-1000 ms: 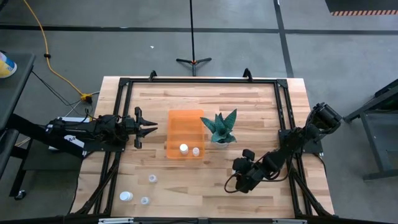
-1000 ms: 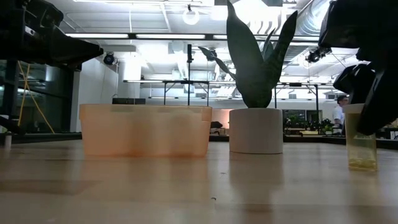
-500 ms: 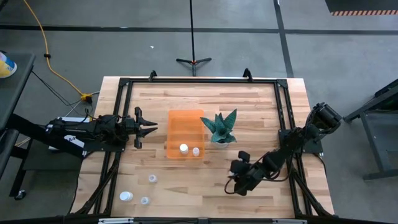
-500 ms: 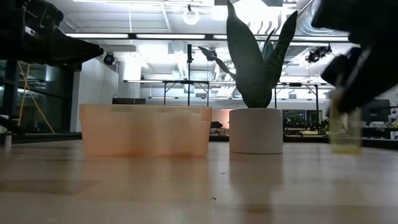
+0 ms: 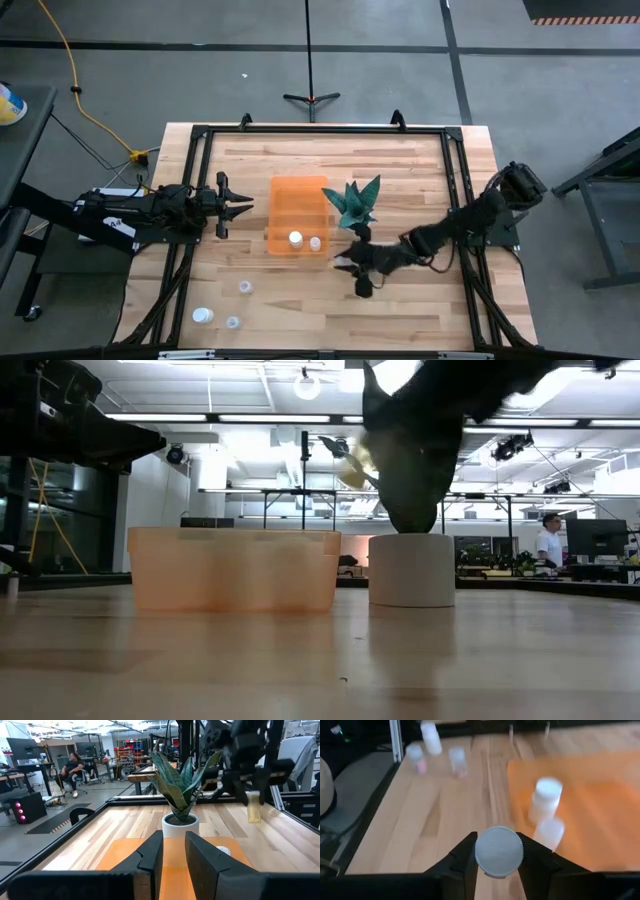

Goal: Pick and place pill bottles into a basket
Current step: Put the yellow pill bottle into the orange container

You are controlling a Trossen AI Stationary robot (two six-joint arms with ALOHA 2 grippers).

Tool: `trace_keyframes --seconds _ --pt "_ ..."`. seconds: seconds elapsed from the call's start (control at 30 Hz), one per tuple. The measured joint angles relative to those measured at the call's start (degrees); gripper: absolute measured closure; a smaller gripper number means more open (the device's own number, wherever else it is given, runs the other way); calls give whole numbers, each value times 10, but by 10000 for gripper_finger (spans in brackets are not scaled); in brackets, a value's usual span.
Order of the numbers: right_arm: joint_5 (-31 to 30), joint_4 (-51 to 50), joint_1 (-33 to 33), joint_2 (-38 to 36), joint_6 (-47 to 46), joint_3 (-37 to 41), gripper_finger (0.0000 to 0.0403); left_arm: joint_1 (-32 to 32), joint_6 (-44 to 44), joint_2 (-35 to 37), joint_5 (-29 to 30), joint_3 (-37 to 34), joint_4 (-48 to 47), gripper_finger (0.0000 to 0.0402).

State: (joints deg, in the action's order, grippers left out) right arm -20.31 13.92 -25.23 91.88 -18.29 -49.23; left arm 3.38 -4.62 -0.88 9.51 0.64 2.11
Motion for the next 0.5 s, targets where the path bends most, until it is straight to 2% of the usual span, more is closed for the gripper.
trace_keyframes --seconds 0.17,0.4,0.5 --pt "52 -52 35 26 76 -88 295 0 0 0 0 0 0 284" --pt "55 -235 54 101 108 -246 292 0 0 0 0 0 0 284" --pt "53 -268 55 135 108 -298 296 0 0 0 0 0 0 284"
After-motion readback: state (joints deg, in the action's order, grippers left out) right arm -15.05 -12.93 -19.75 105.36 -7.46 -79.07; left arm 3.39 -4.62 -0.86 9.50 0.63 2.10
